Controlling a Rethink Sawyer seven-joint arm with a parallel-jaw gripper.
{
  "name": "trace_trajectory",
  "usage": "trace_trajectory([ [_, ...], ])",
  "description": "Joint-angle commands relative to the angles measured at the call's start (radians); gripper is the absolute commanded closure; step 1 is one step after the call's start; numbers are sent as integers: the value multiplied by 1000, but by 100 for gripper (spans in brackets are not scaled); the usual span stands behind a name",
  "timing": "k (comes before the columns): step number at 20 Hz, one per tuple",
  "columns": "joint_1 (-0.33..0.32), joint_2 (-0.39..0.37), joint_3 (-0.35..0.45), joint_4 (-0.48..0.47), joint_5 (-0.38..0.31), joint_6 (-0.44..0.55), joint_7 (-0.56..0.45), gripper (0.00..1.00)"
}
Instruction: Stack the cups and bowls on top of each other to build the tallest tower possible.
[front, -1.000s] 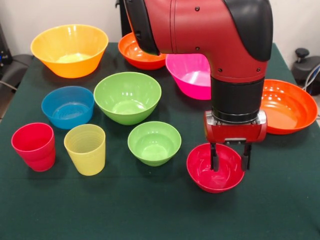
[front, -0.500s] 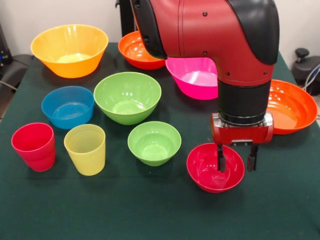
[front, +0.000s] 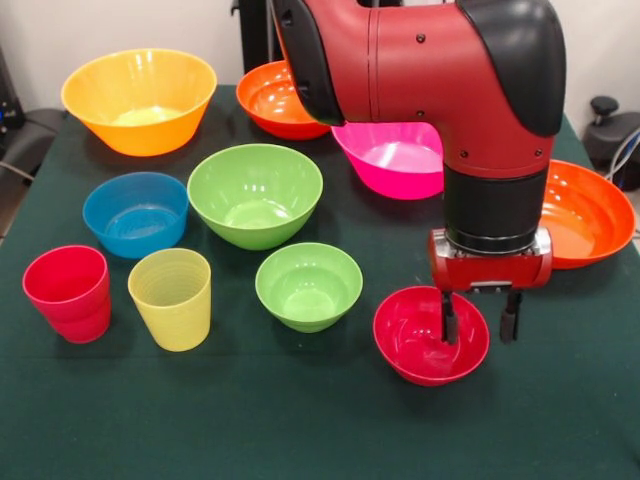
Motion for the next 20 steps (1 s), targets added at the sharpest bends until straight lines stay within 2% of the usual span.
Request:
trace_trajectory([
  [1,25,51,25,3,-12,7,127,0],
  [8,70,80,-75,-50,-30,57,137,0],
  [10,76,83,-90,-46,-35,44,131,0],
  [20,63,80,-62,-22,-13,11,114,0],
])
